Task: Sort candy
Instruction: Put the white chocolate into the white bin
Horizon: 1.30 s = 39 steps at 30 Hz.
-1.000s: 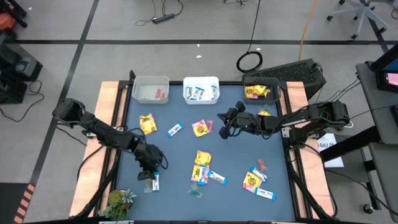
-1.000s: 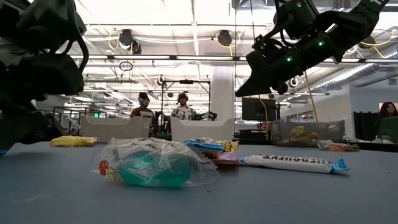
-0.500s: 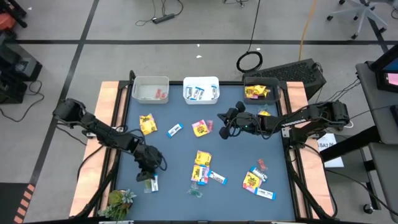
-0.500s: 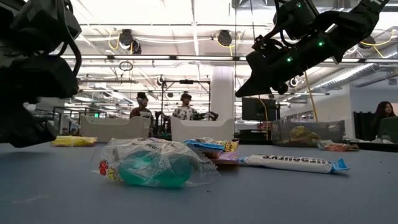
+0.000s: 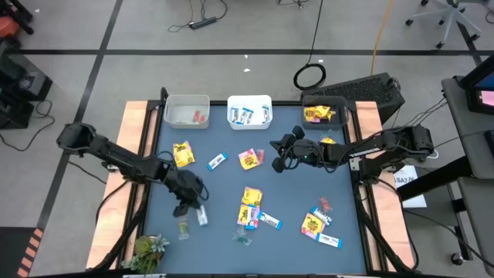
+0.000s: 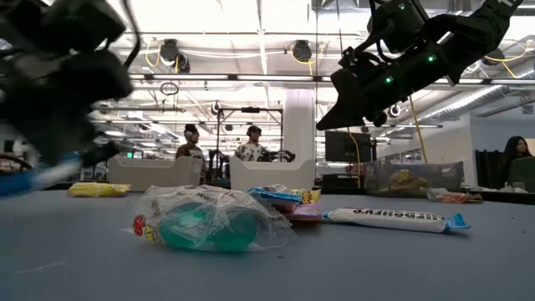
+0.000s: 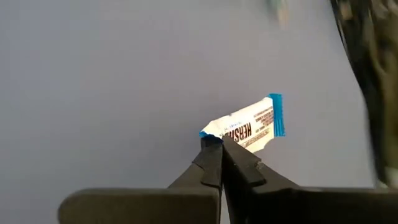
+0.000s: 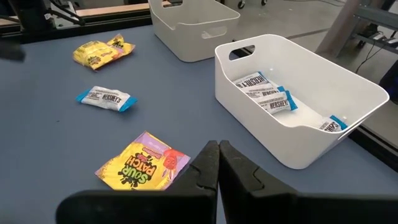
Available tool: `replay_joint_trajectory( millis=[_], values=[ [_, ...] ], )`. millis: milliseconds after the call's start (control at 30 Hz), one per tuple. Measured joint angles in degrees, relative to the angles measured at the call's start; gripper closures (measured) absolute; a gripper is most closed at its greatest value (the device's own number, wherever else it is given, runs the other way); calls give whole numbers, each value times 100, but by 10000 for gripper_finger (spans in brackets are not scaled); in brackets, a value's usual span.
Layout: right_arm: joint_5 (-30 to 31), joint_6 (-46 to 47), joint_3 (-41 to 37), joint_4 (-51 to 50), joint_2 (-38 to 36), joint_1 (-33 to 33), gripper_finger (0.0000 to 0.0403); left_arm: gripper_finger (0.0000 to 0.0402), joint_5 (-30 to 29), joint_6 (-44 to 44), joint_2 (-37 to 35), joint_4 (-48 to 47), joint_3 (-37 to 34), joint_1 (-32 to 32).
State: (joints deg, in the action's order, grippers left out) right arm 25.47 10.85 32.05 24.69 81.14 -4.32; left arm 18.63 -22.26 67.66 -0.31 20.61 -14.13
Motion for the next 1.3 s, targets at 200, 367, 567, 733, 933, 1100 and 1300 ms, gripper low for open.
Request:
replay_joint_trajectory(
  millis=[200,367,567,733,933,1100,1300],
  values=[
    [0,0,0,0,0,0,403,399,-1287,973,-432,748,201,965],
    [0,0,2,10,0,0,403,400,-1777,1504,-312,1829,331,2041],
    [2,-2,2,48,0,-2,403,400,-1755,2517,390,1773,1212,3311],
    [2,-2,2,46,0,-2,403,400,-1694,3338,1524,1079,2405,4022],
    [2,-39,2,42,0,-2,403,400,-1481,3524,2694,654,3530,4625],
    [2,-103,2,42,0,-2,403,400,-1288,3521,3234,299,4083,4880],
    [2,-106,2,39,0,-2,403,400,-1279,3810,3649,61,4250,4955]
  ],
)
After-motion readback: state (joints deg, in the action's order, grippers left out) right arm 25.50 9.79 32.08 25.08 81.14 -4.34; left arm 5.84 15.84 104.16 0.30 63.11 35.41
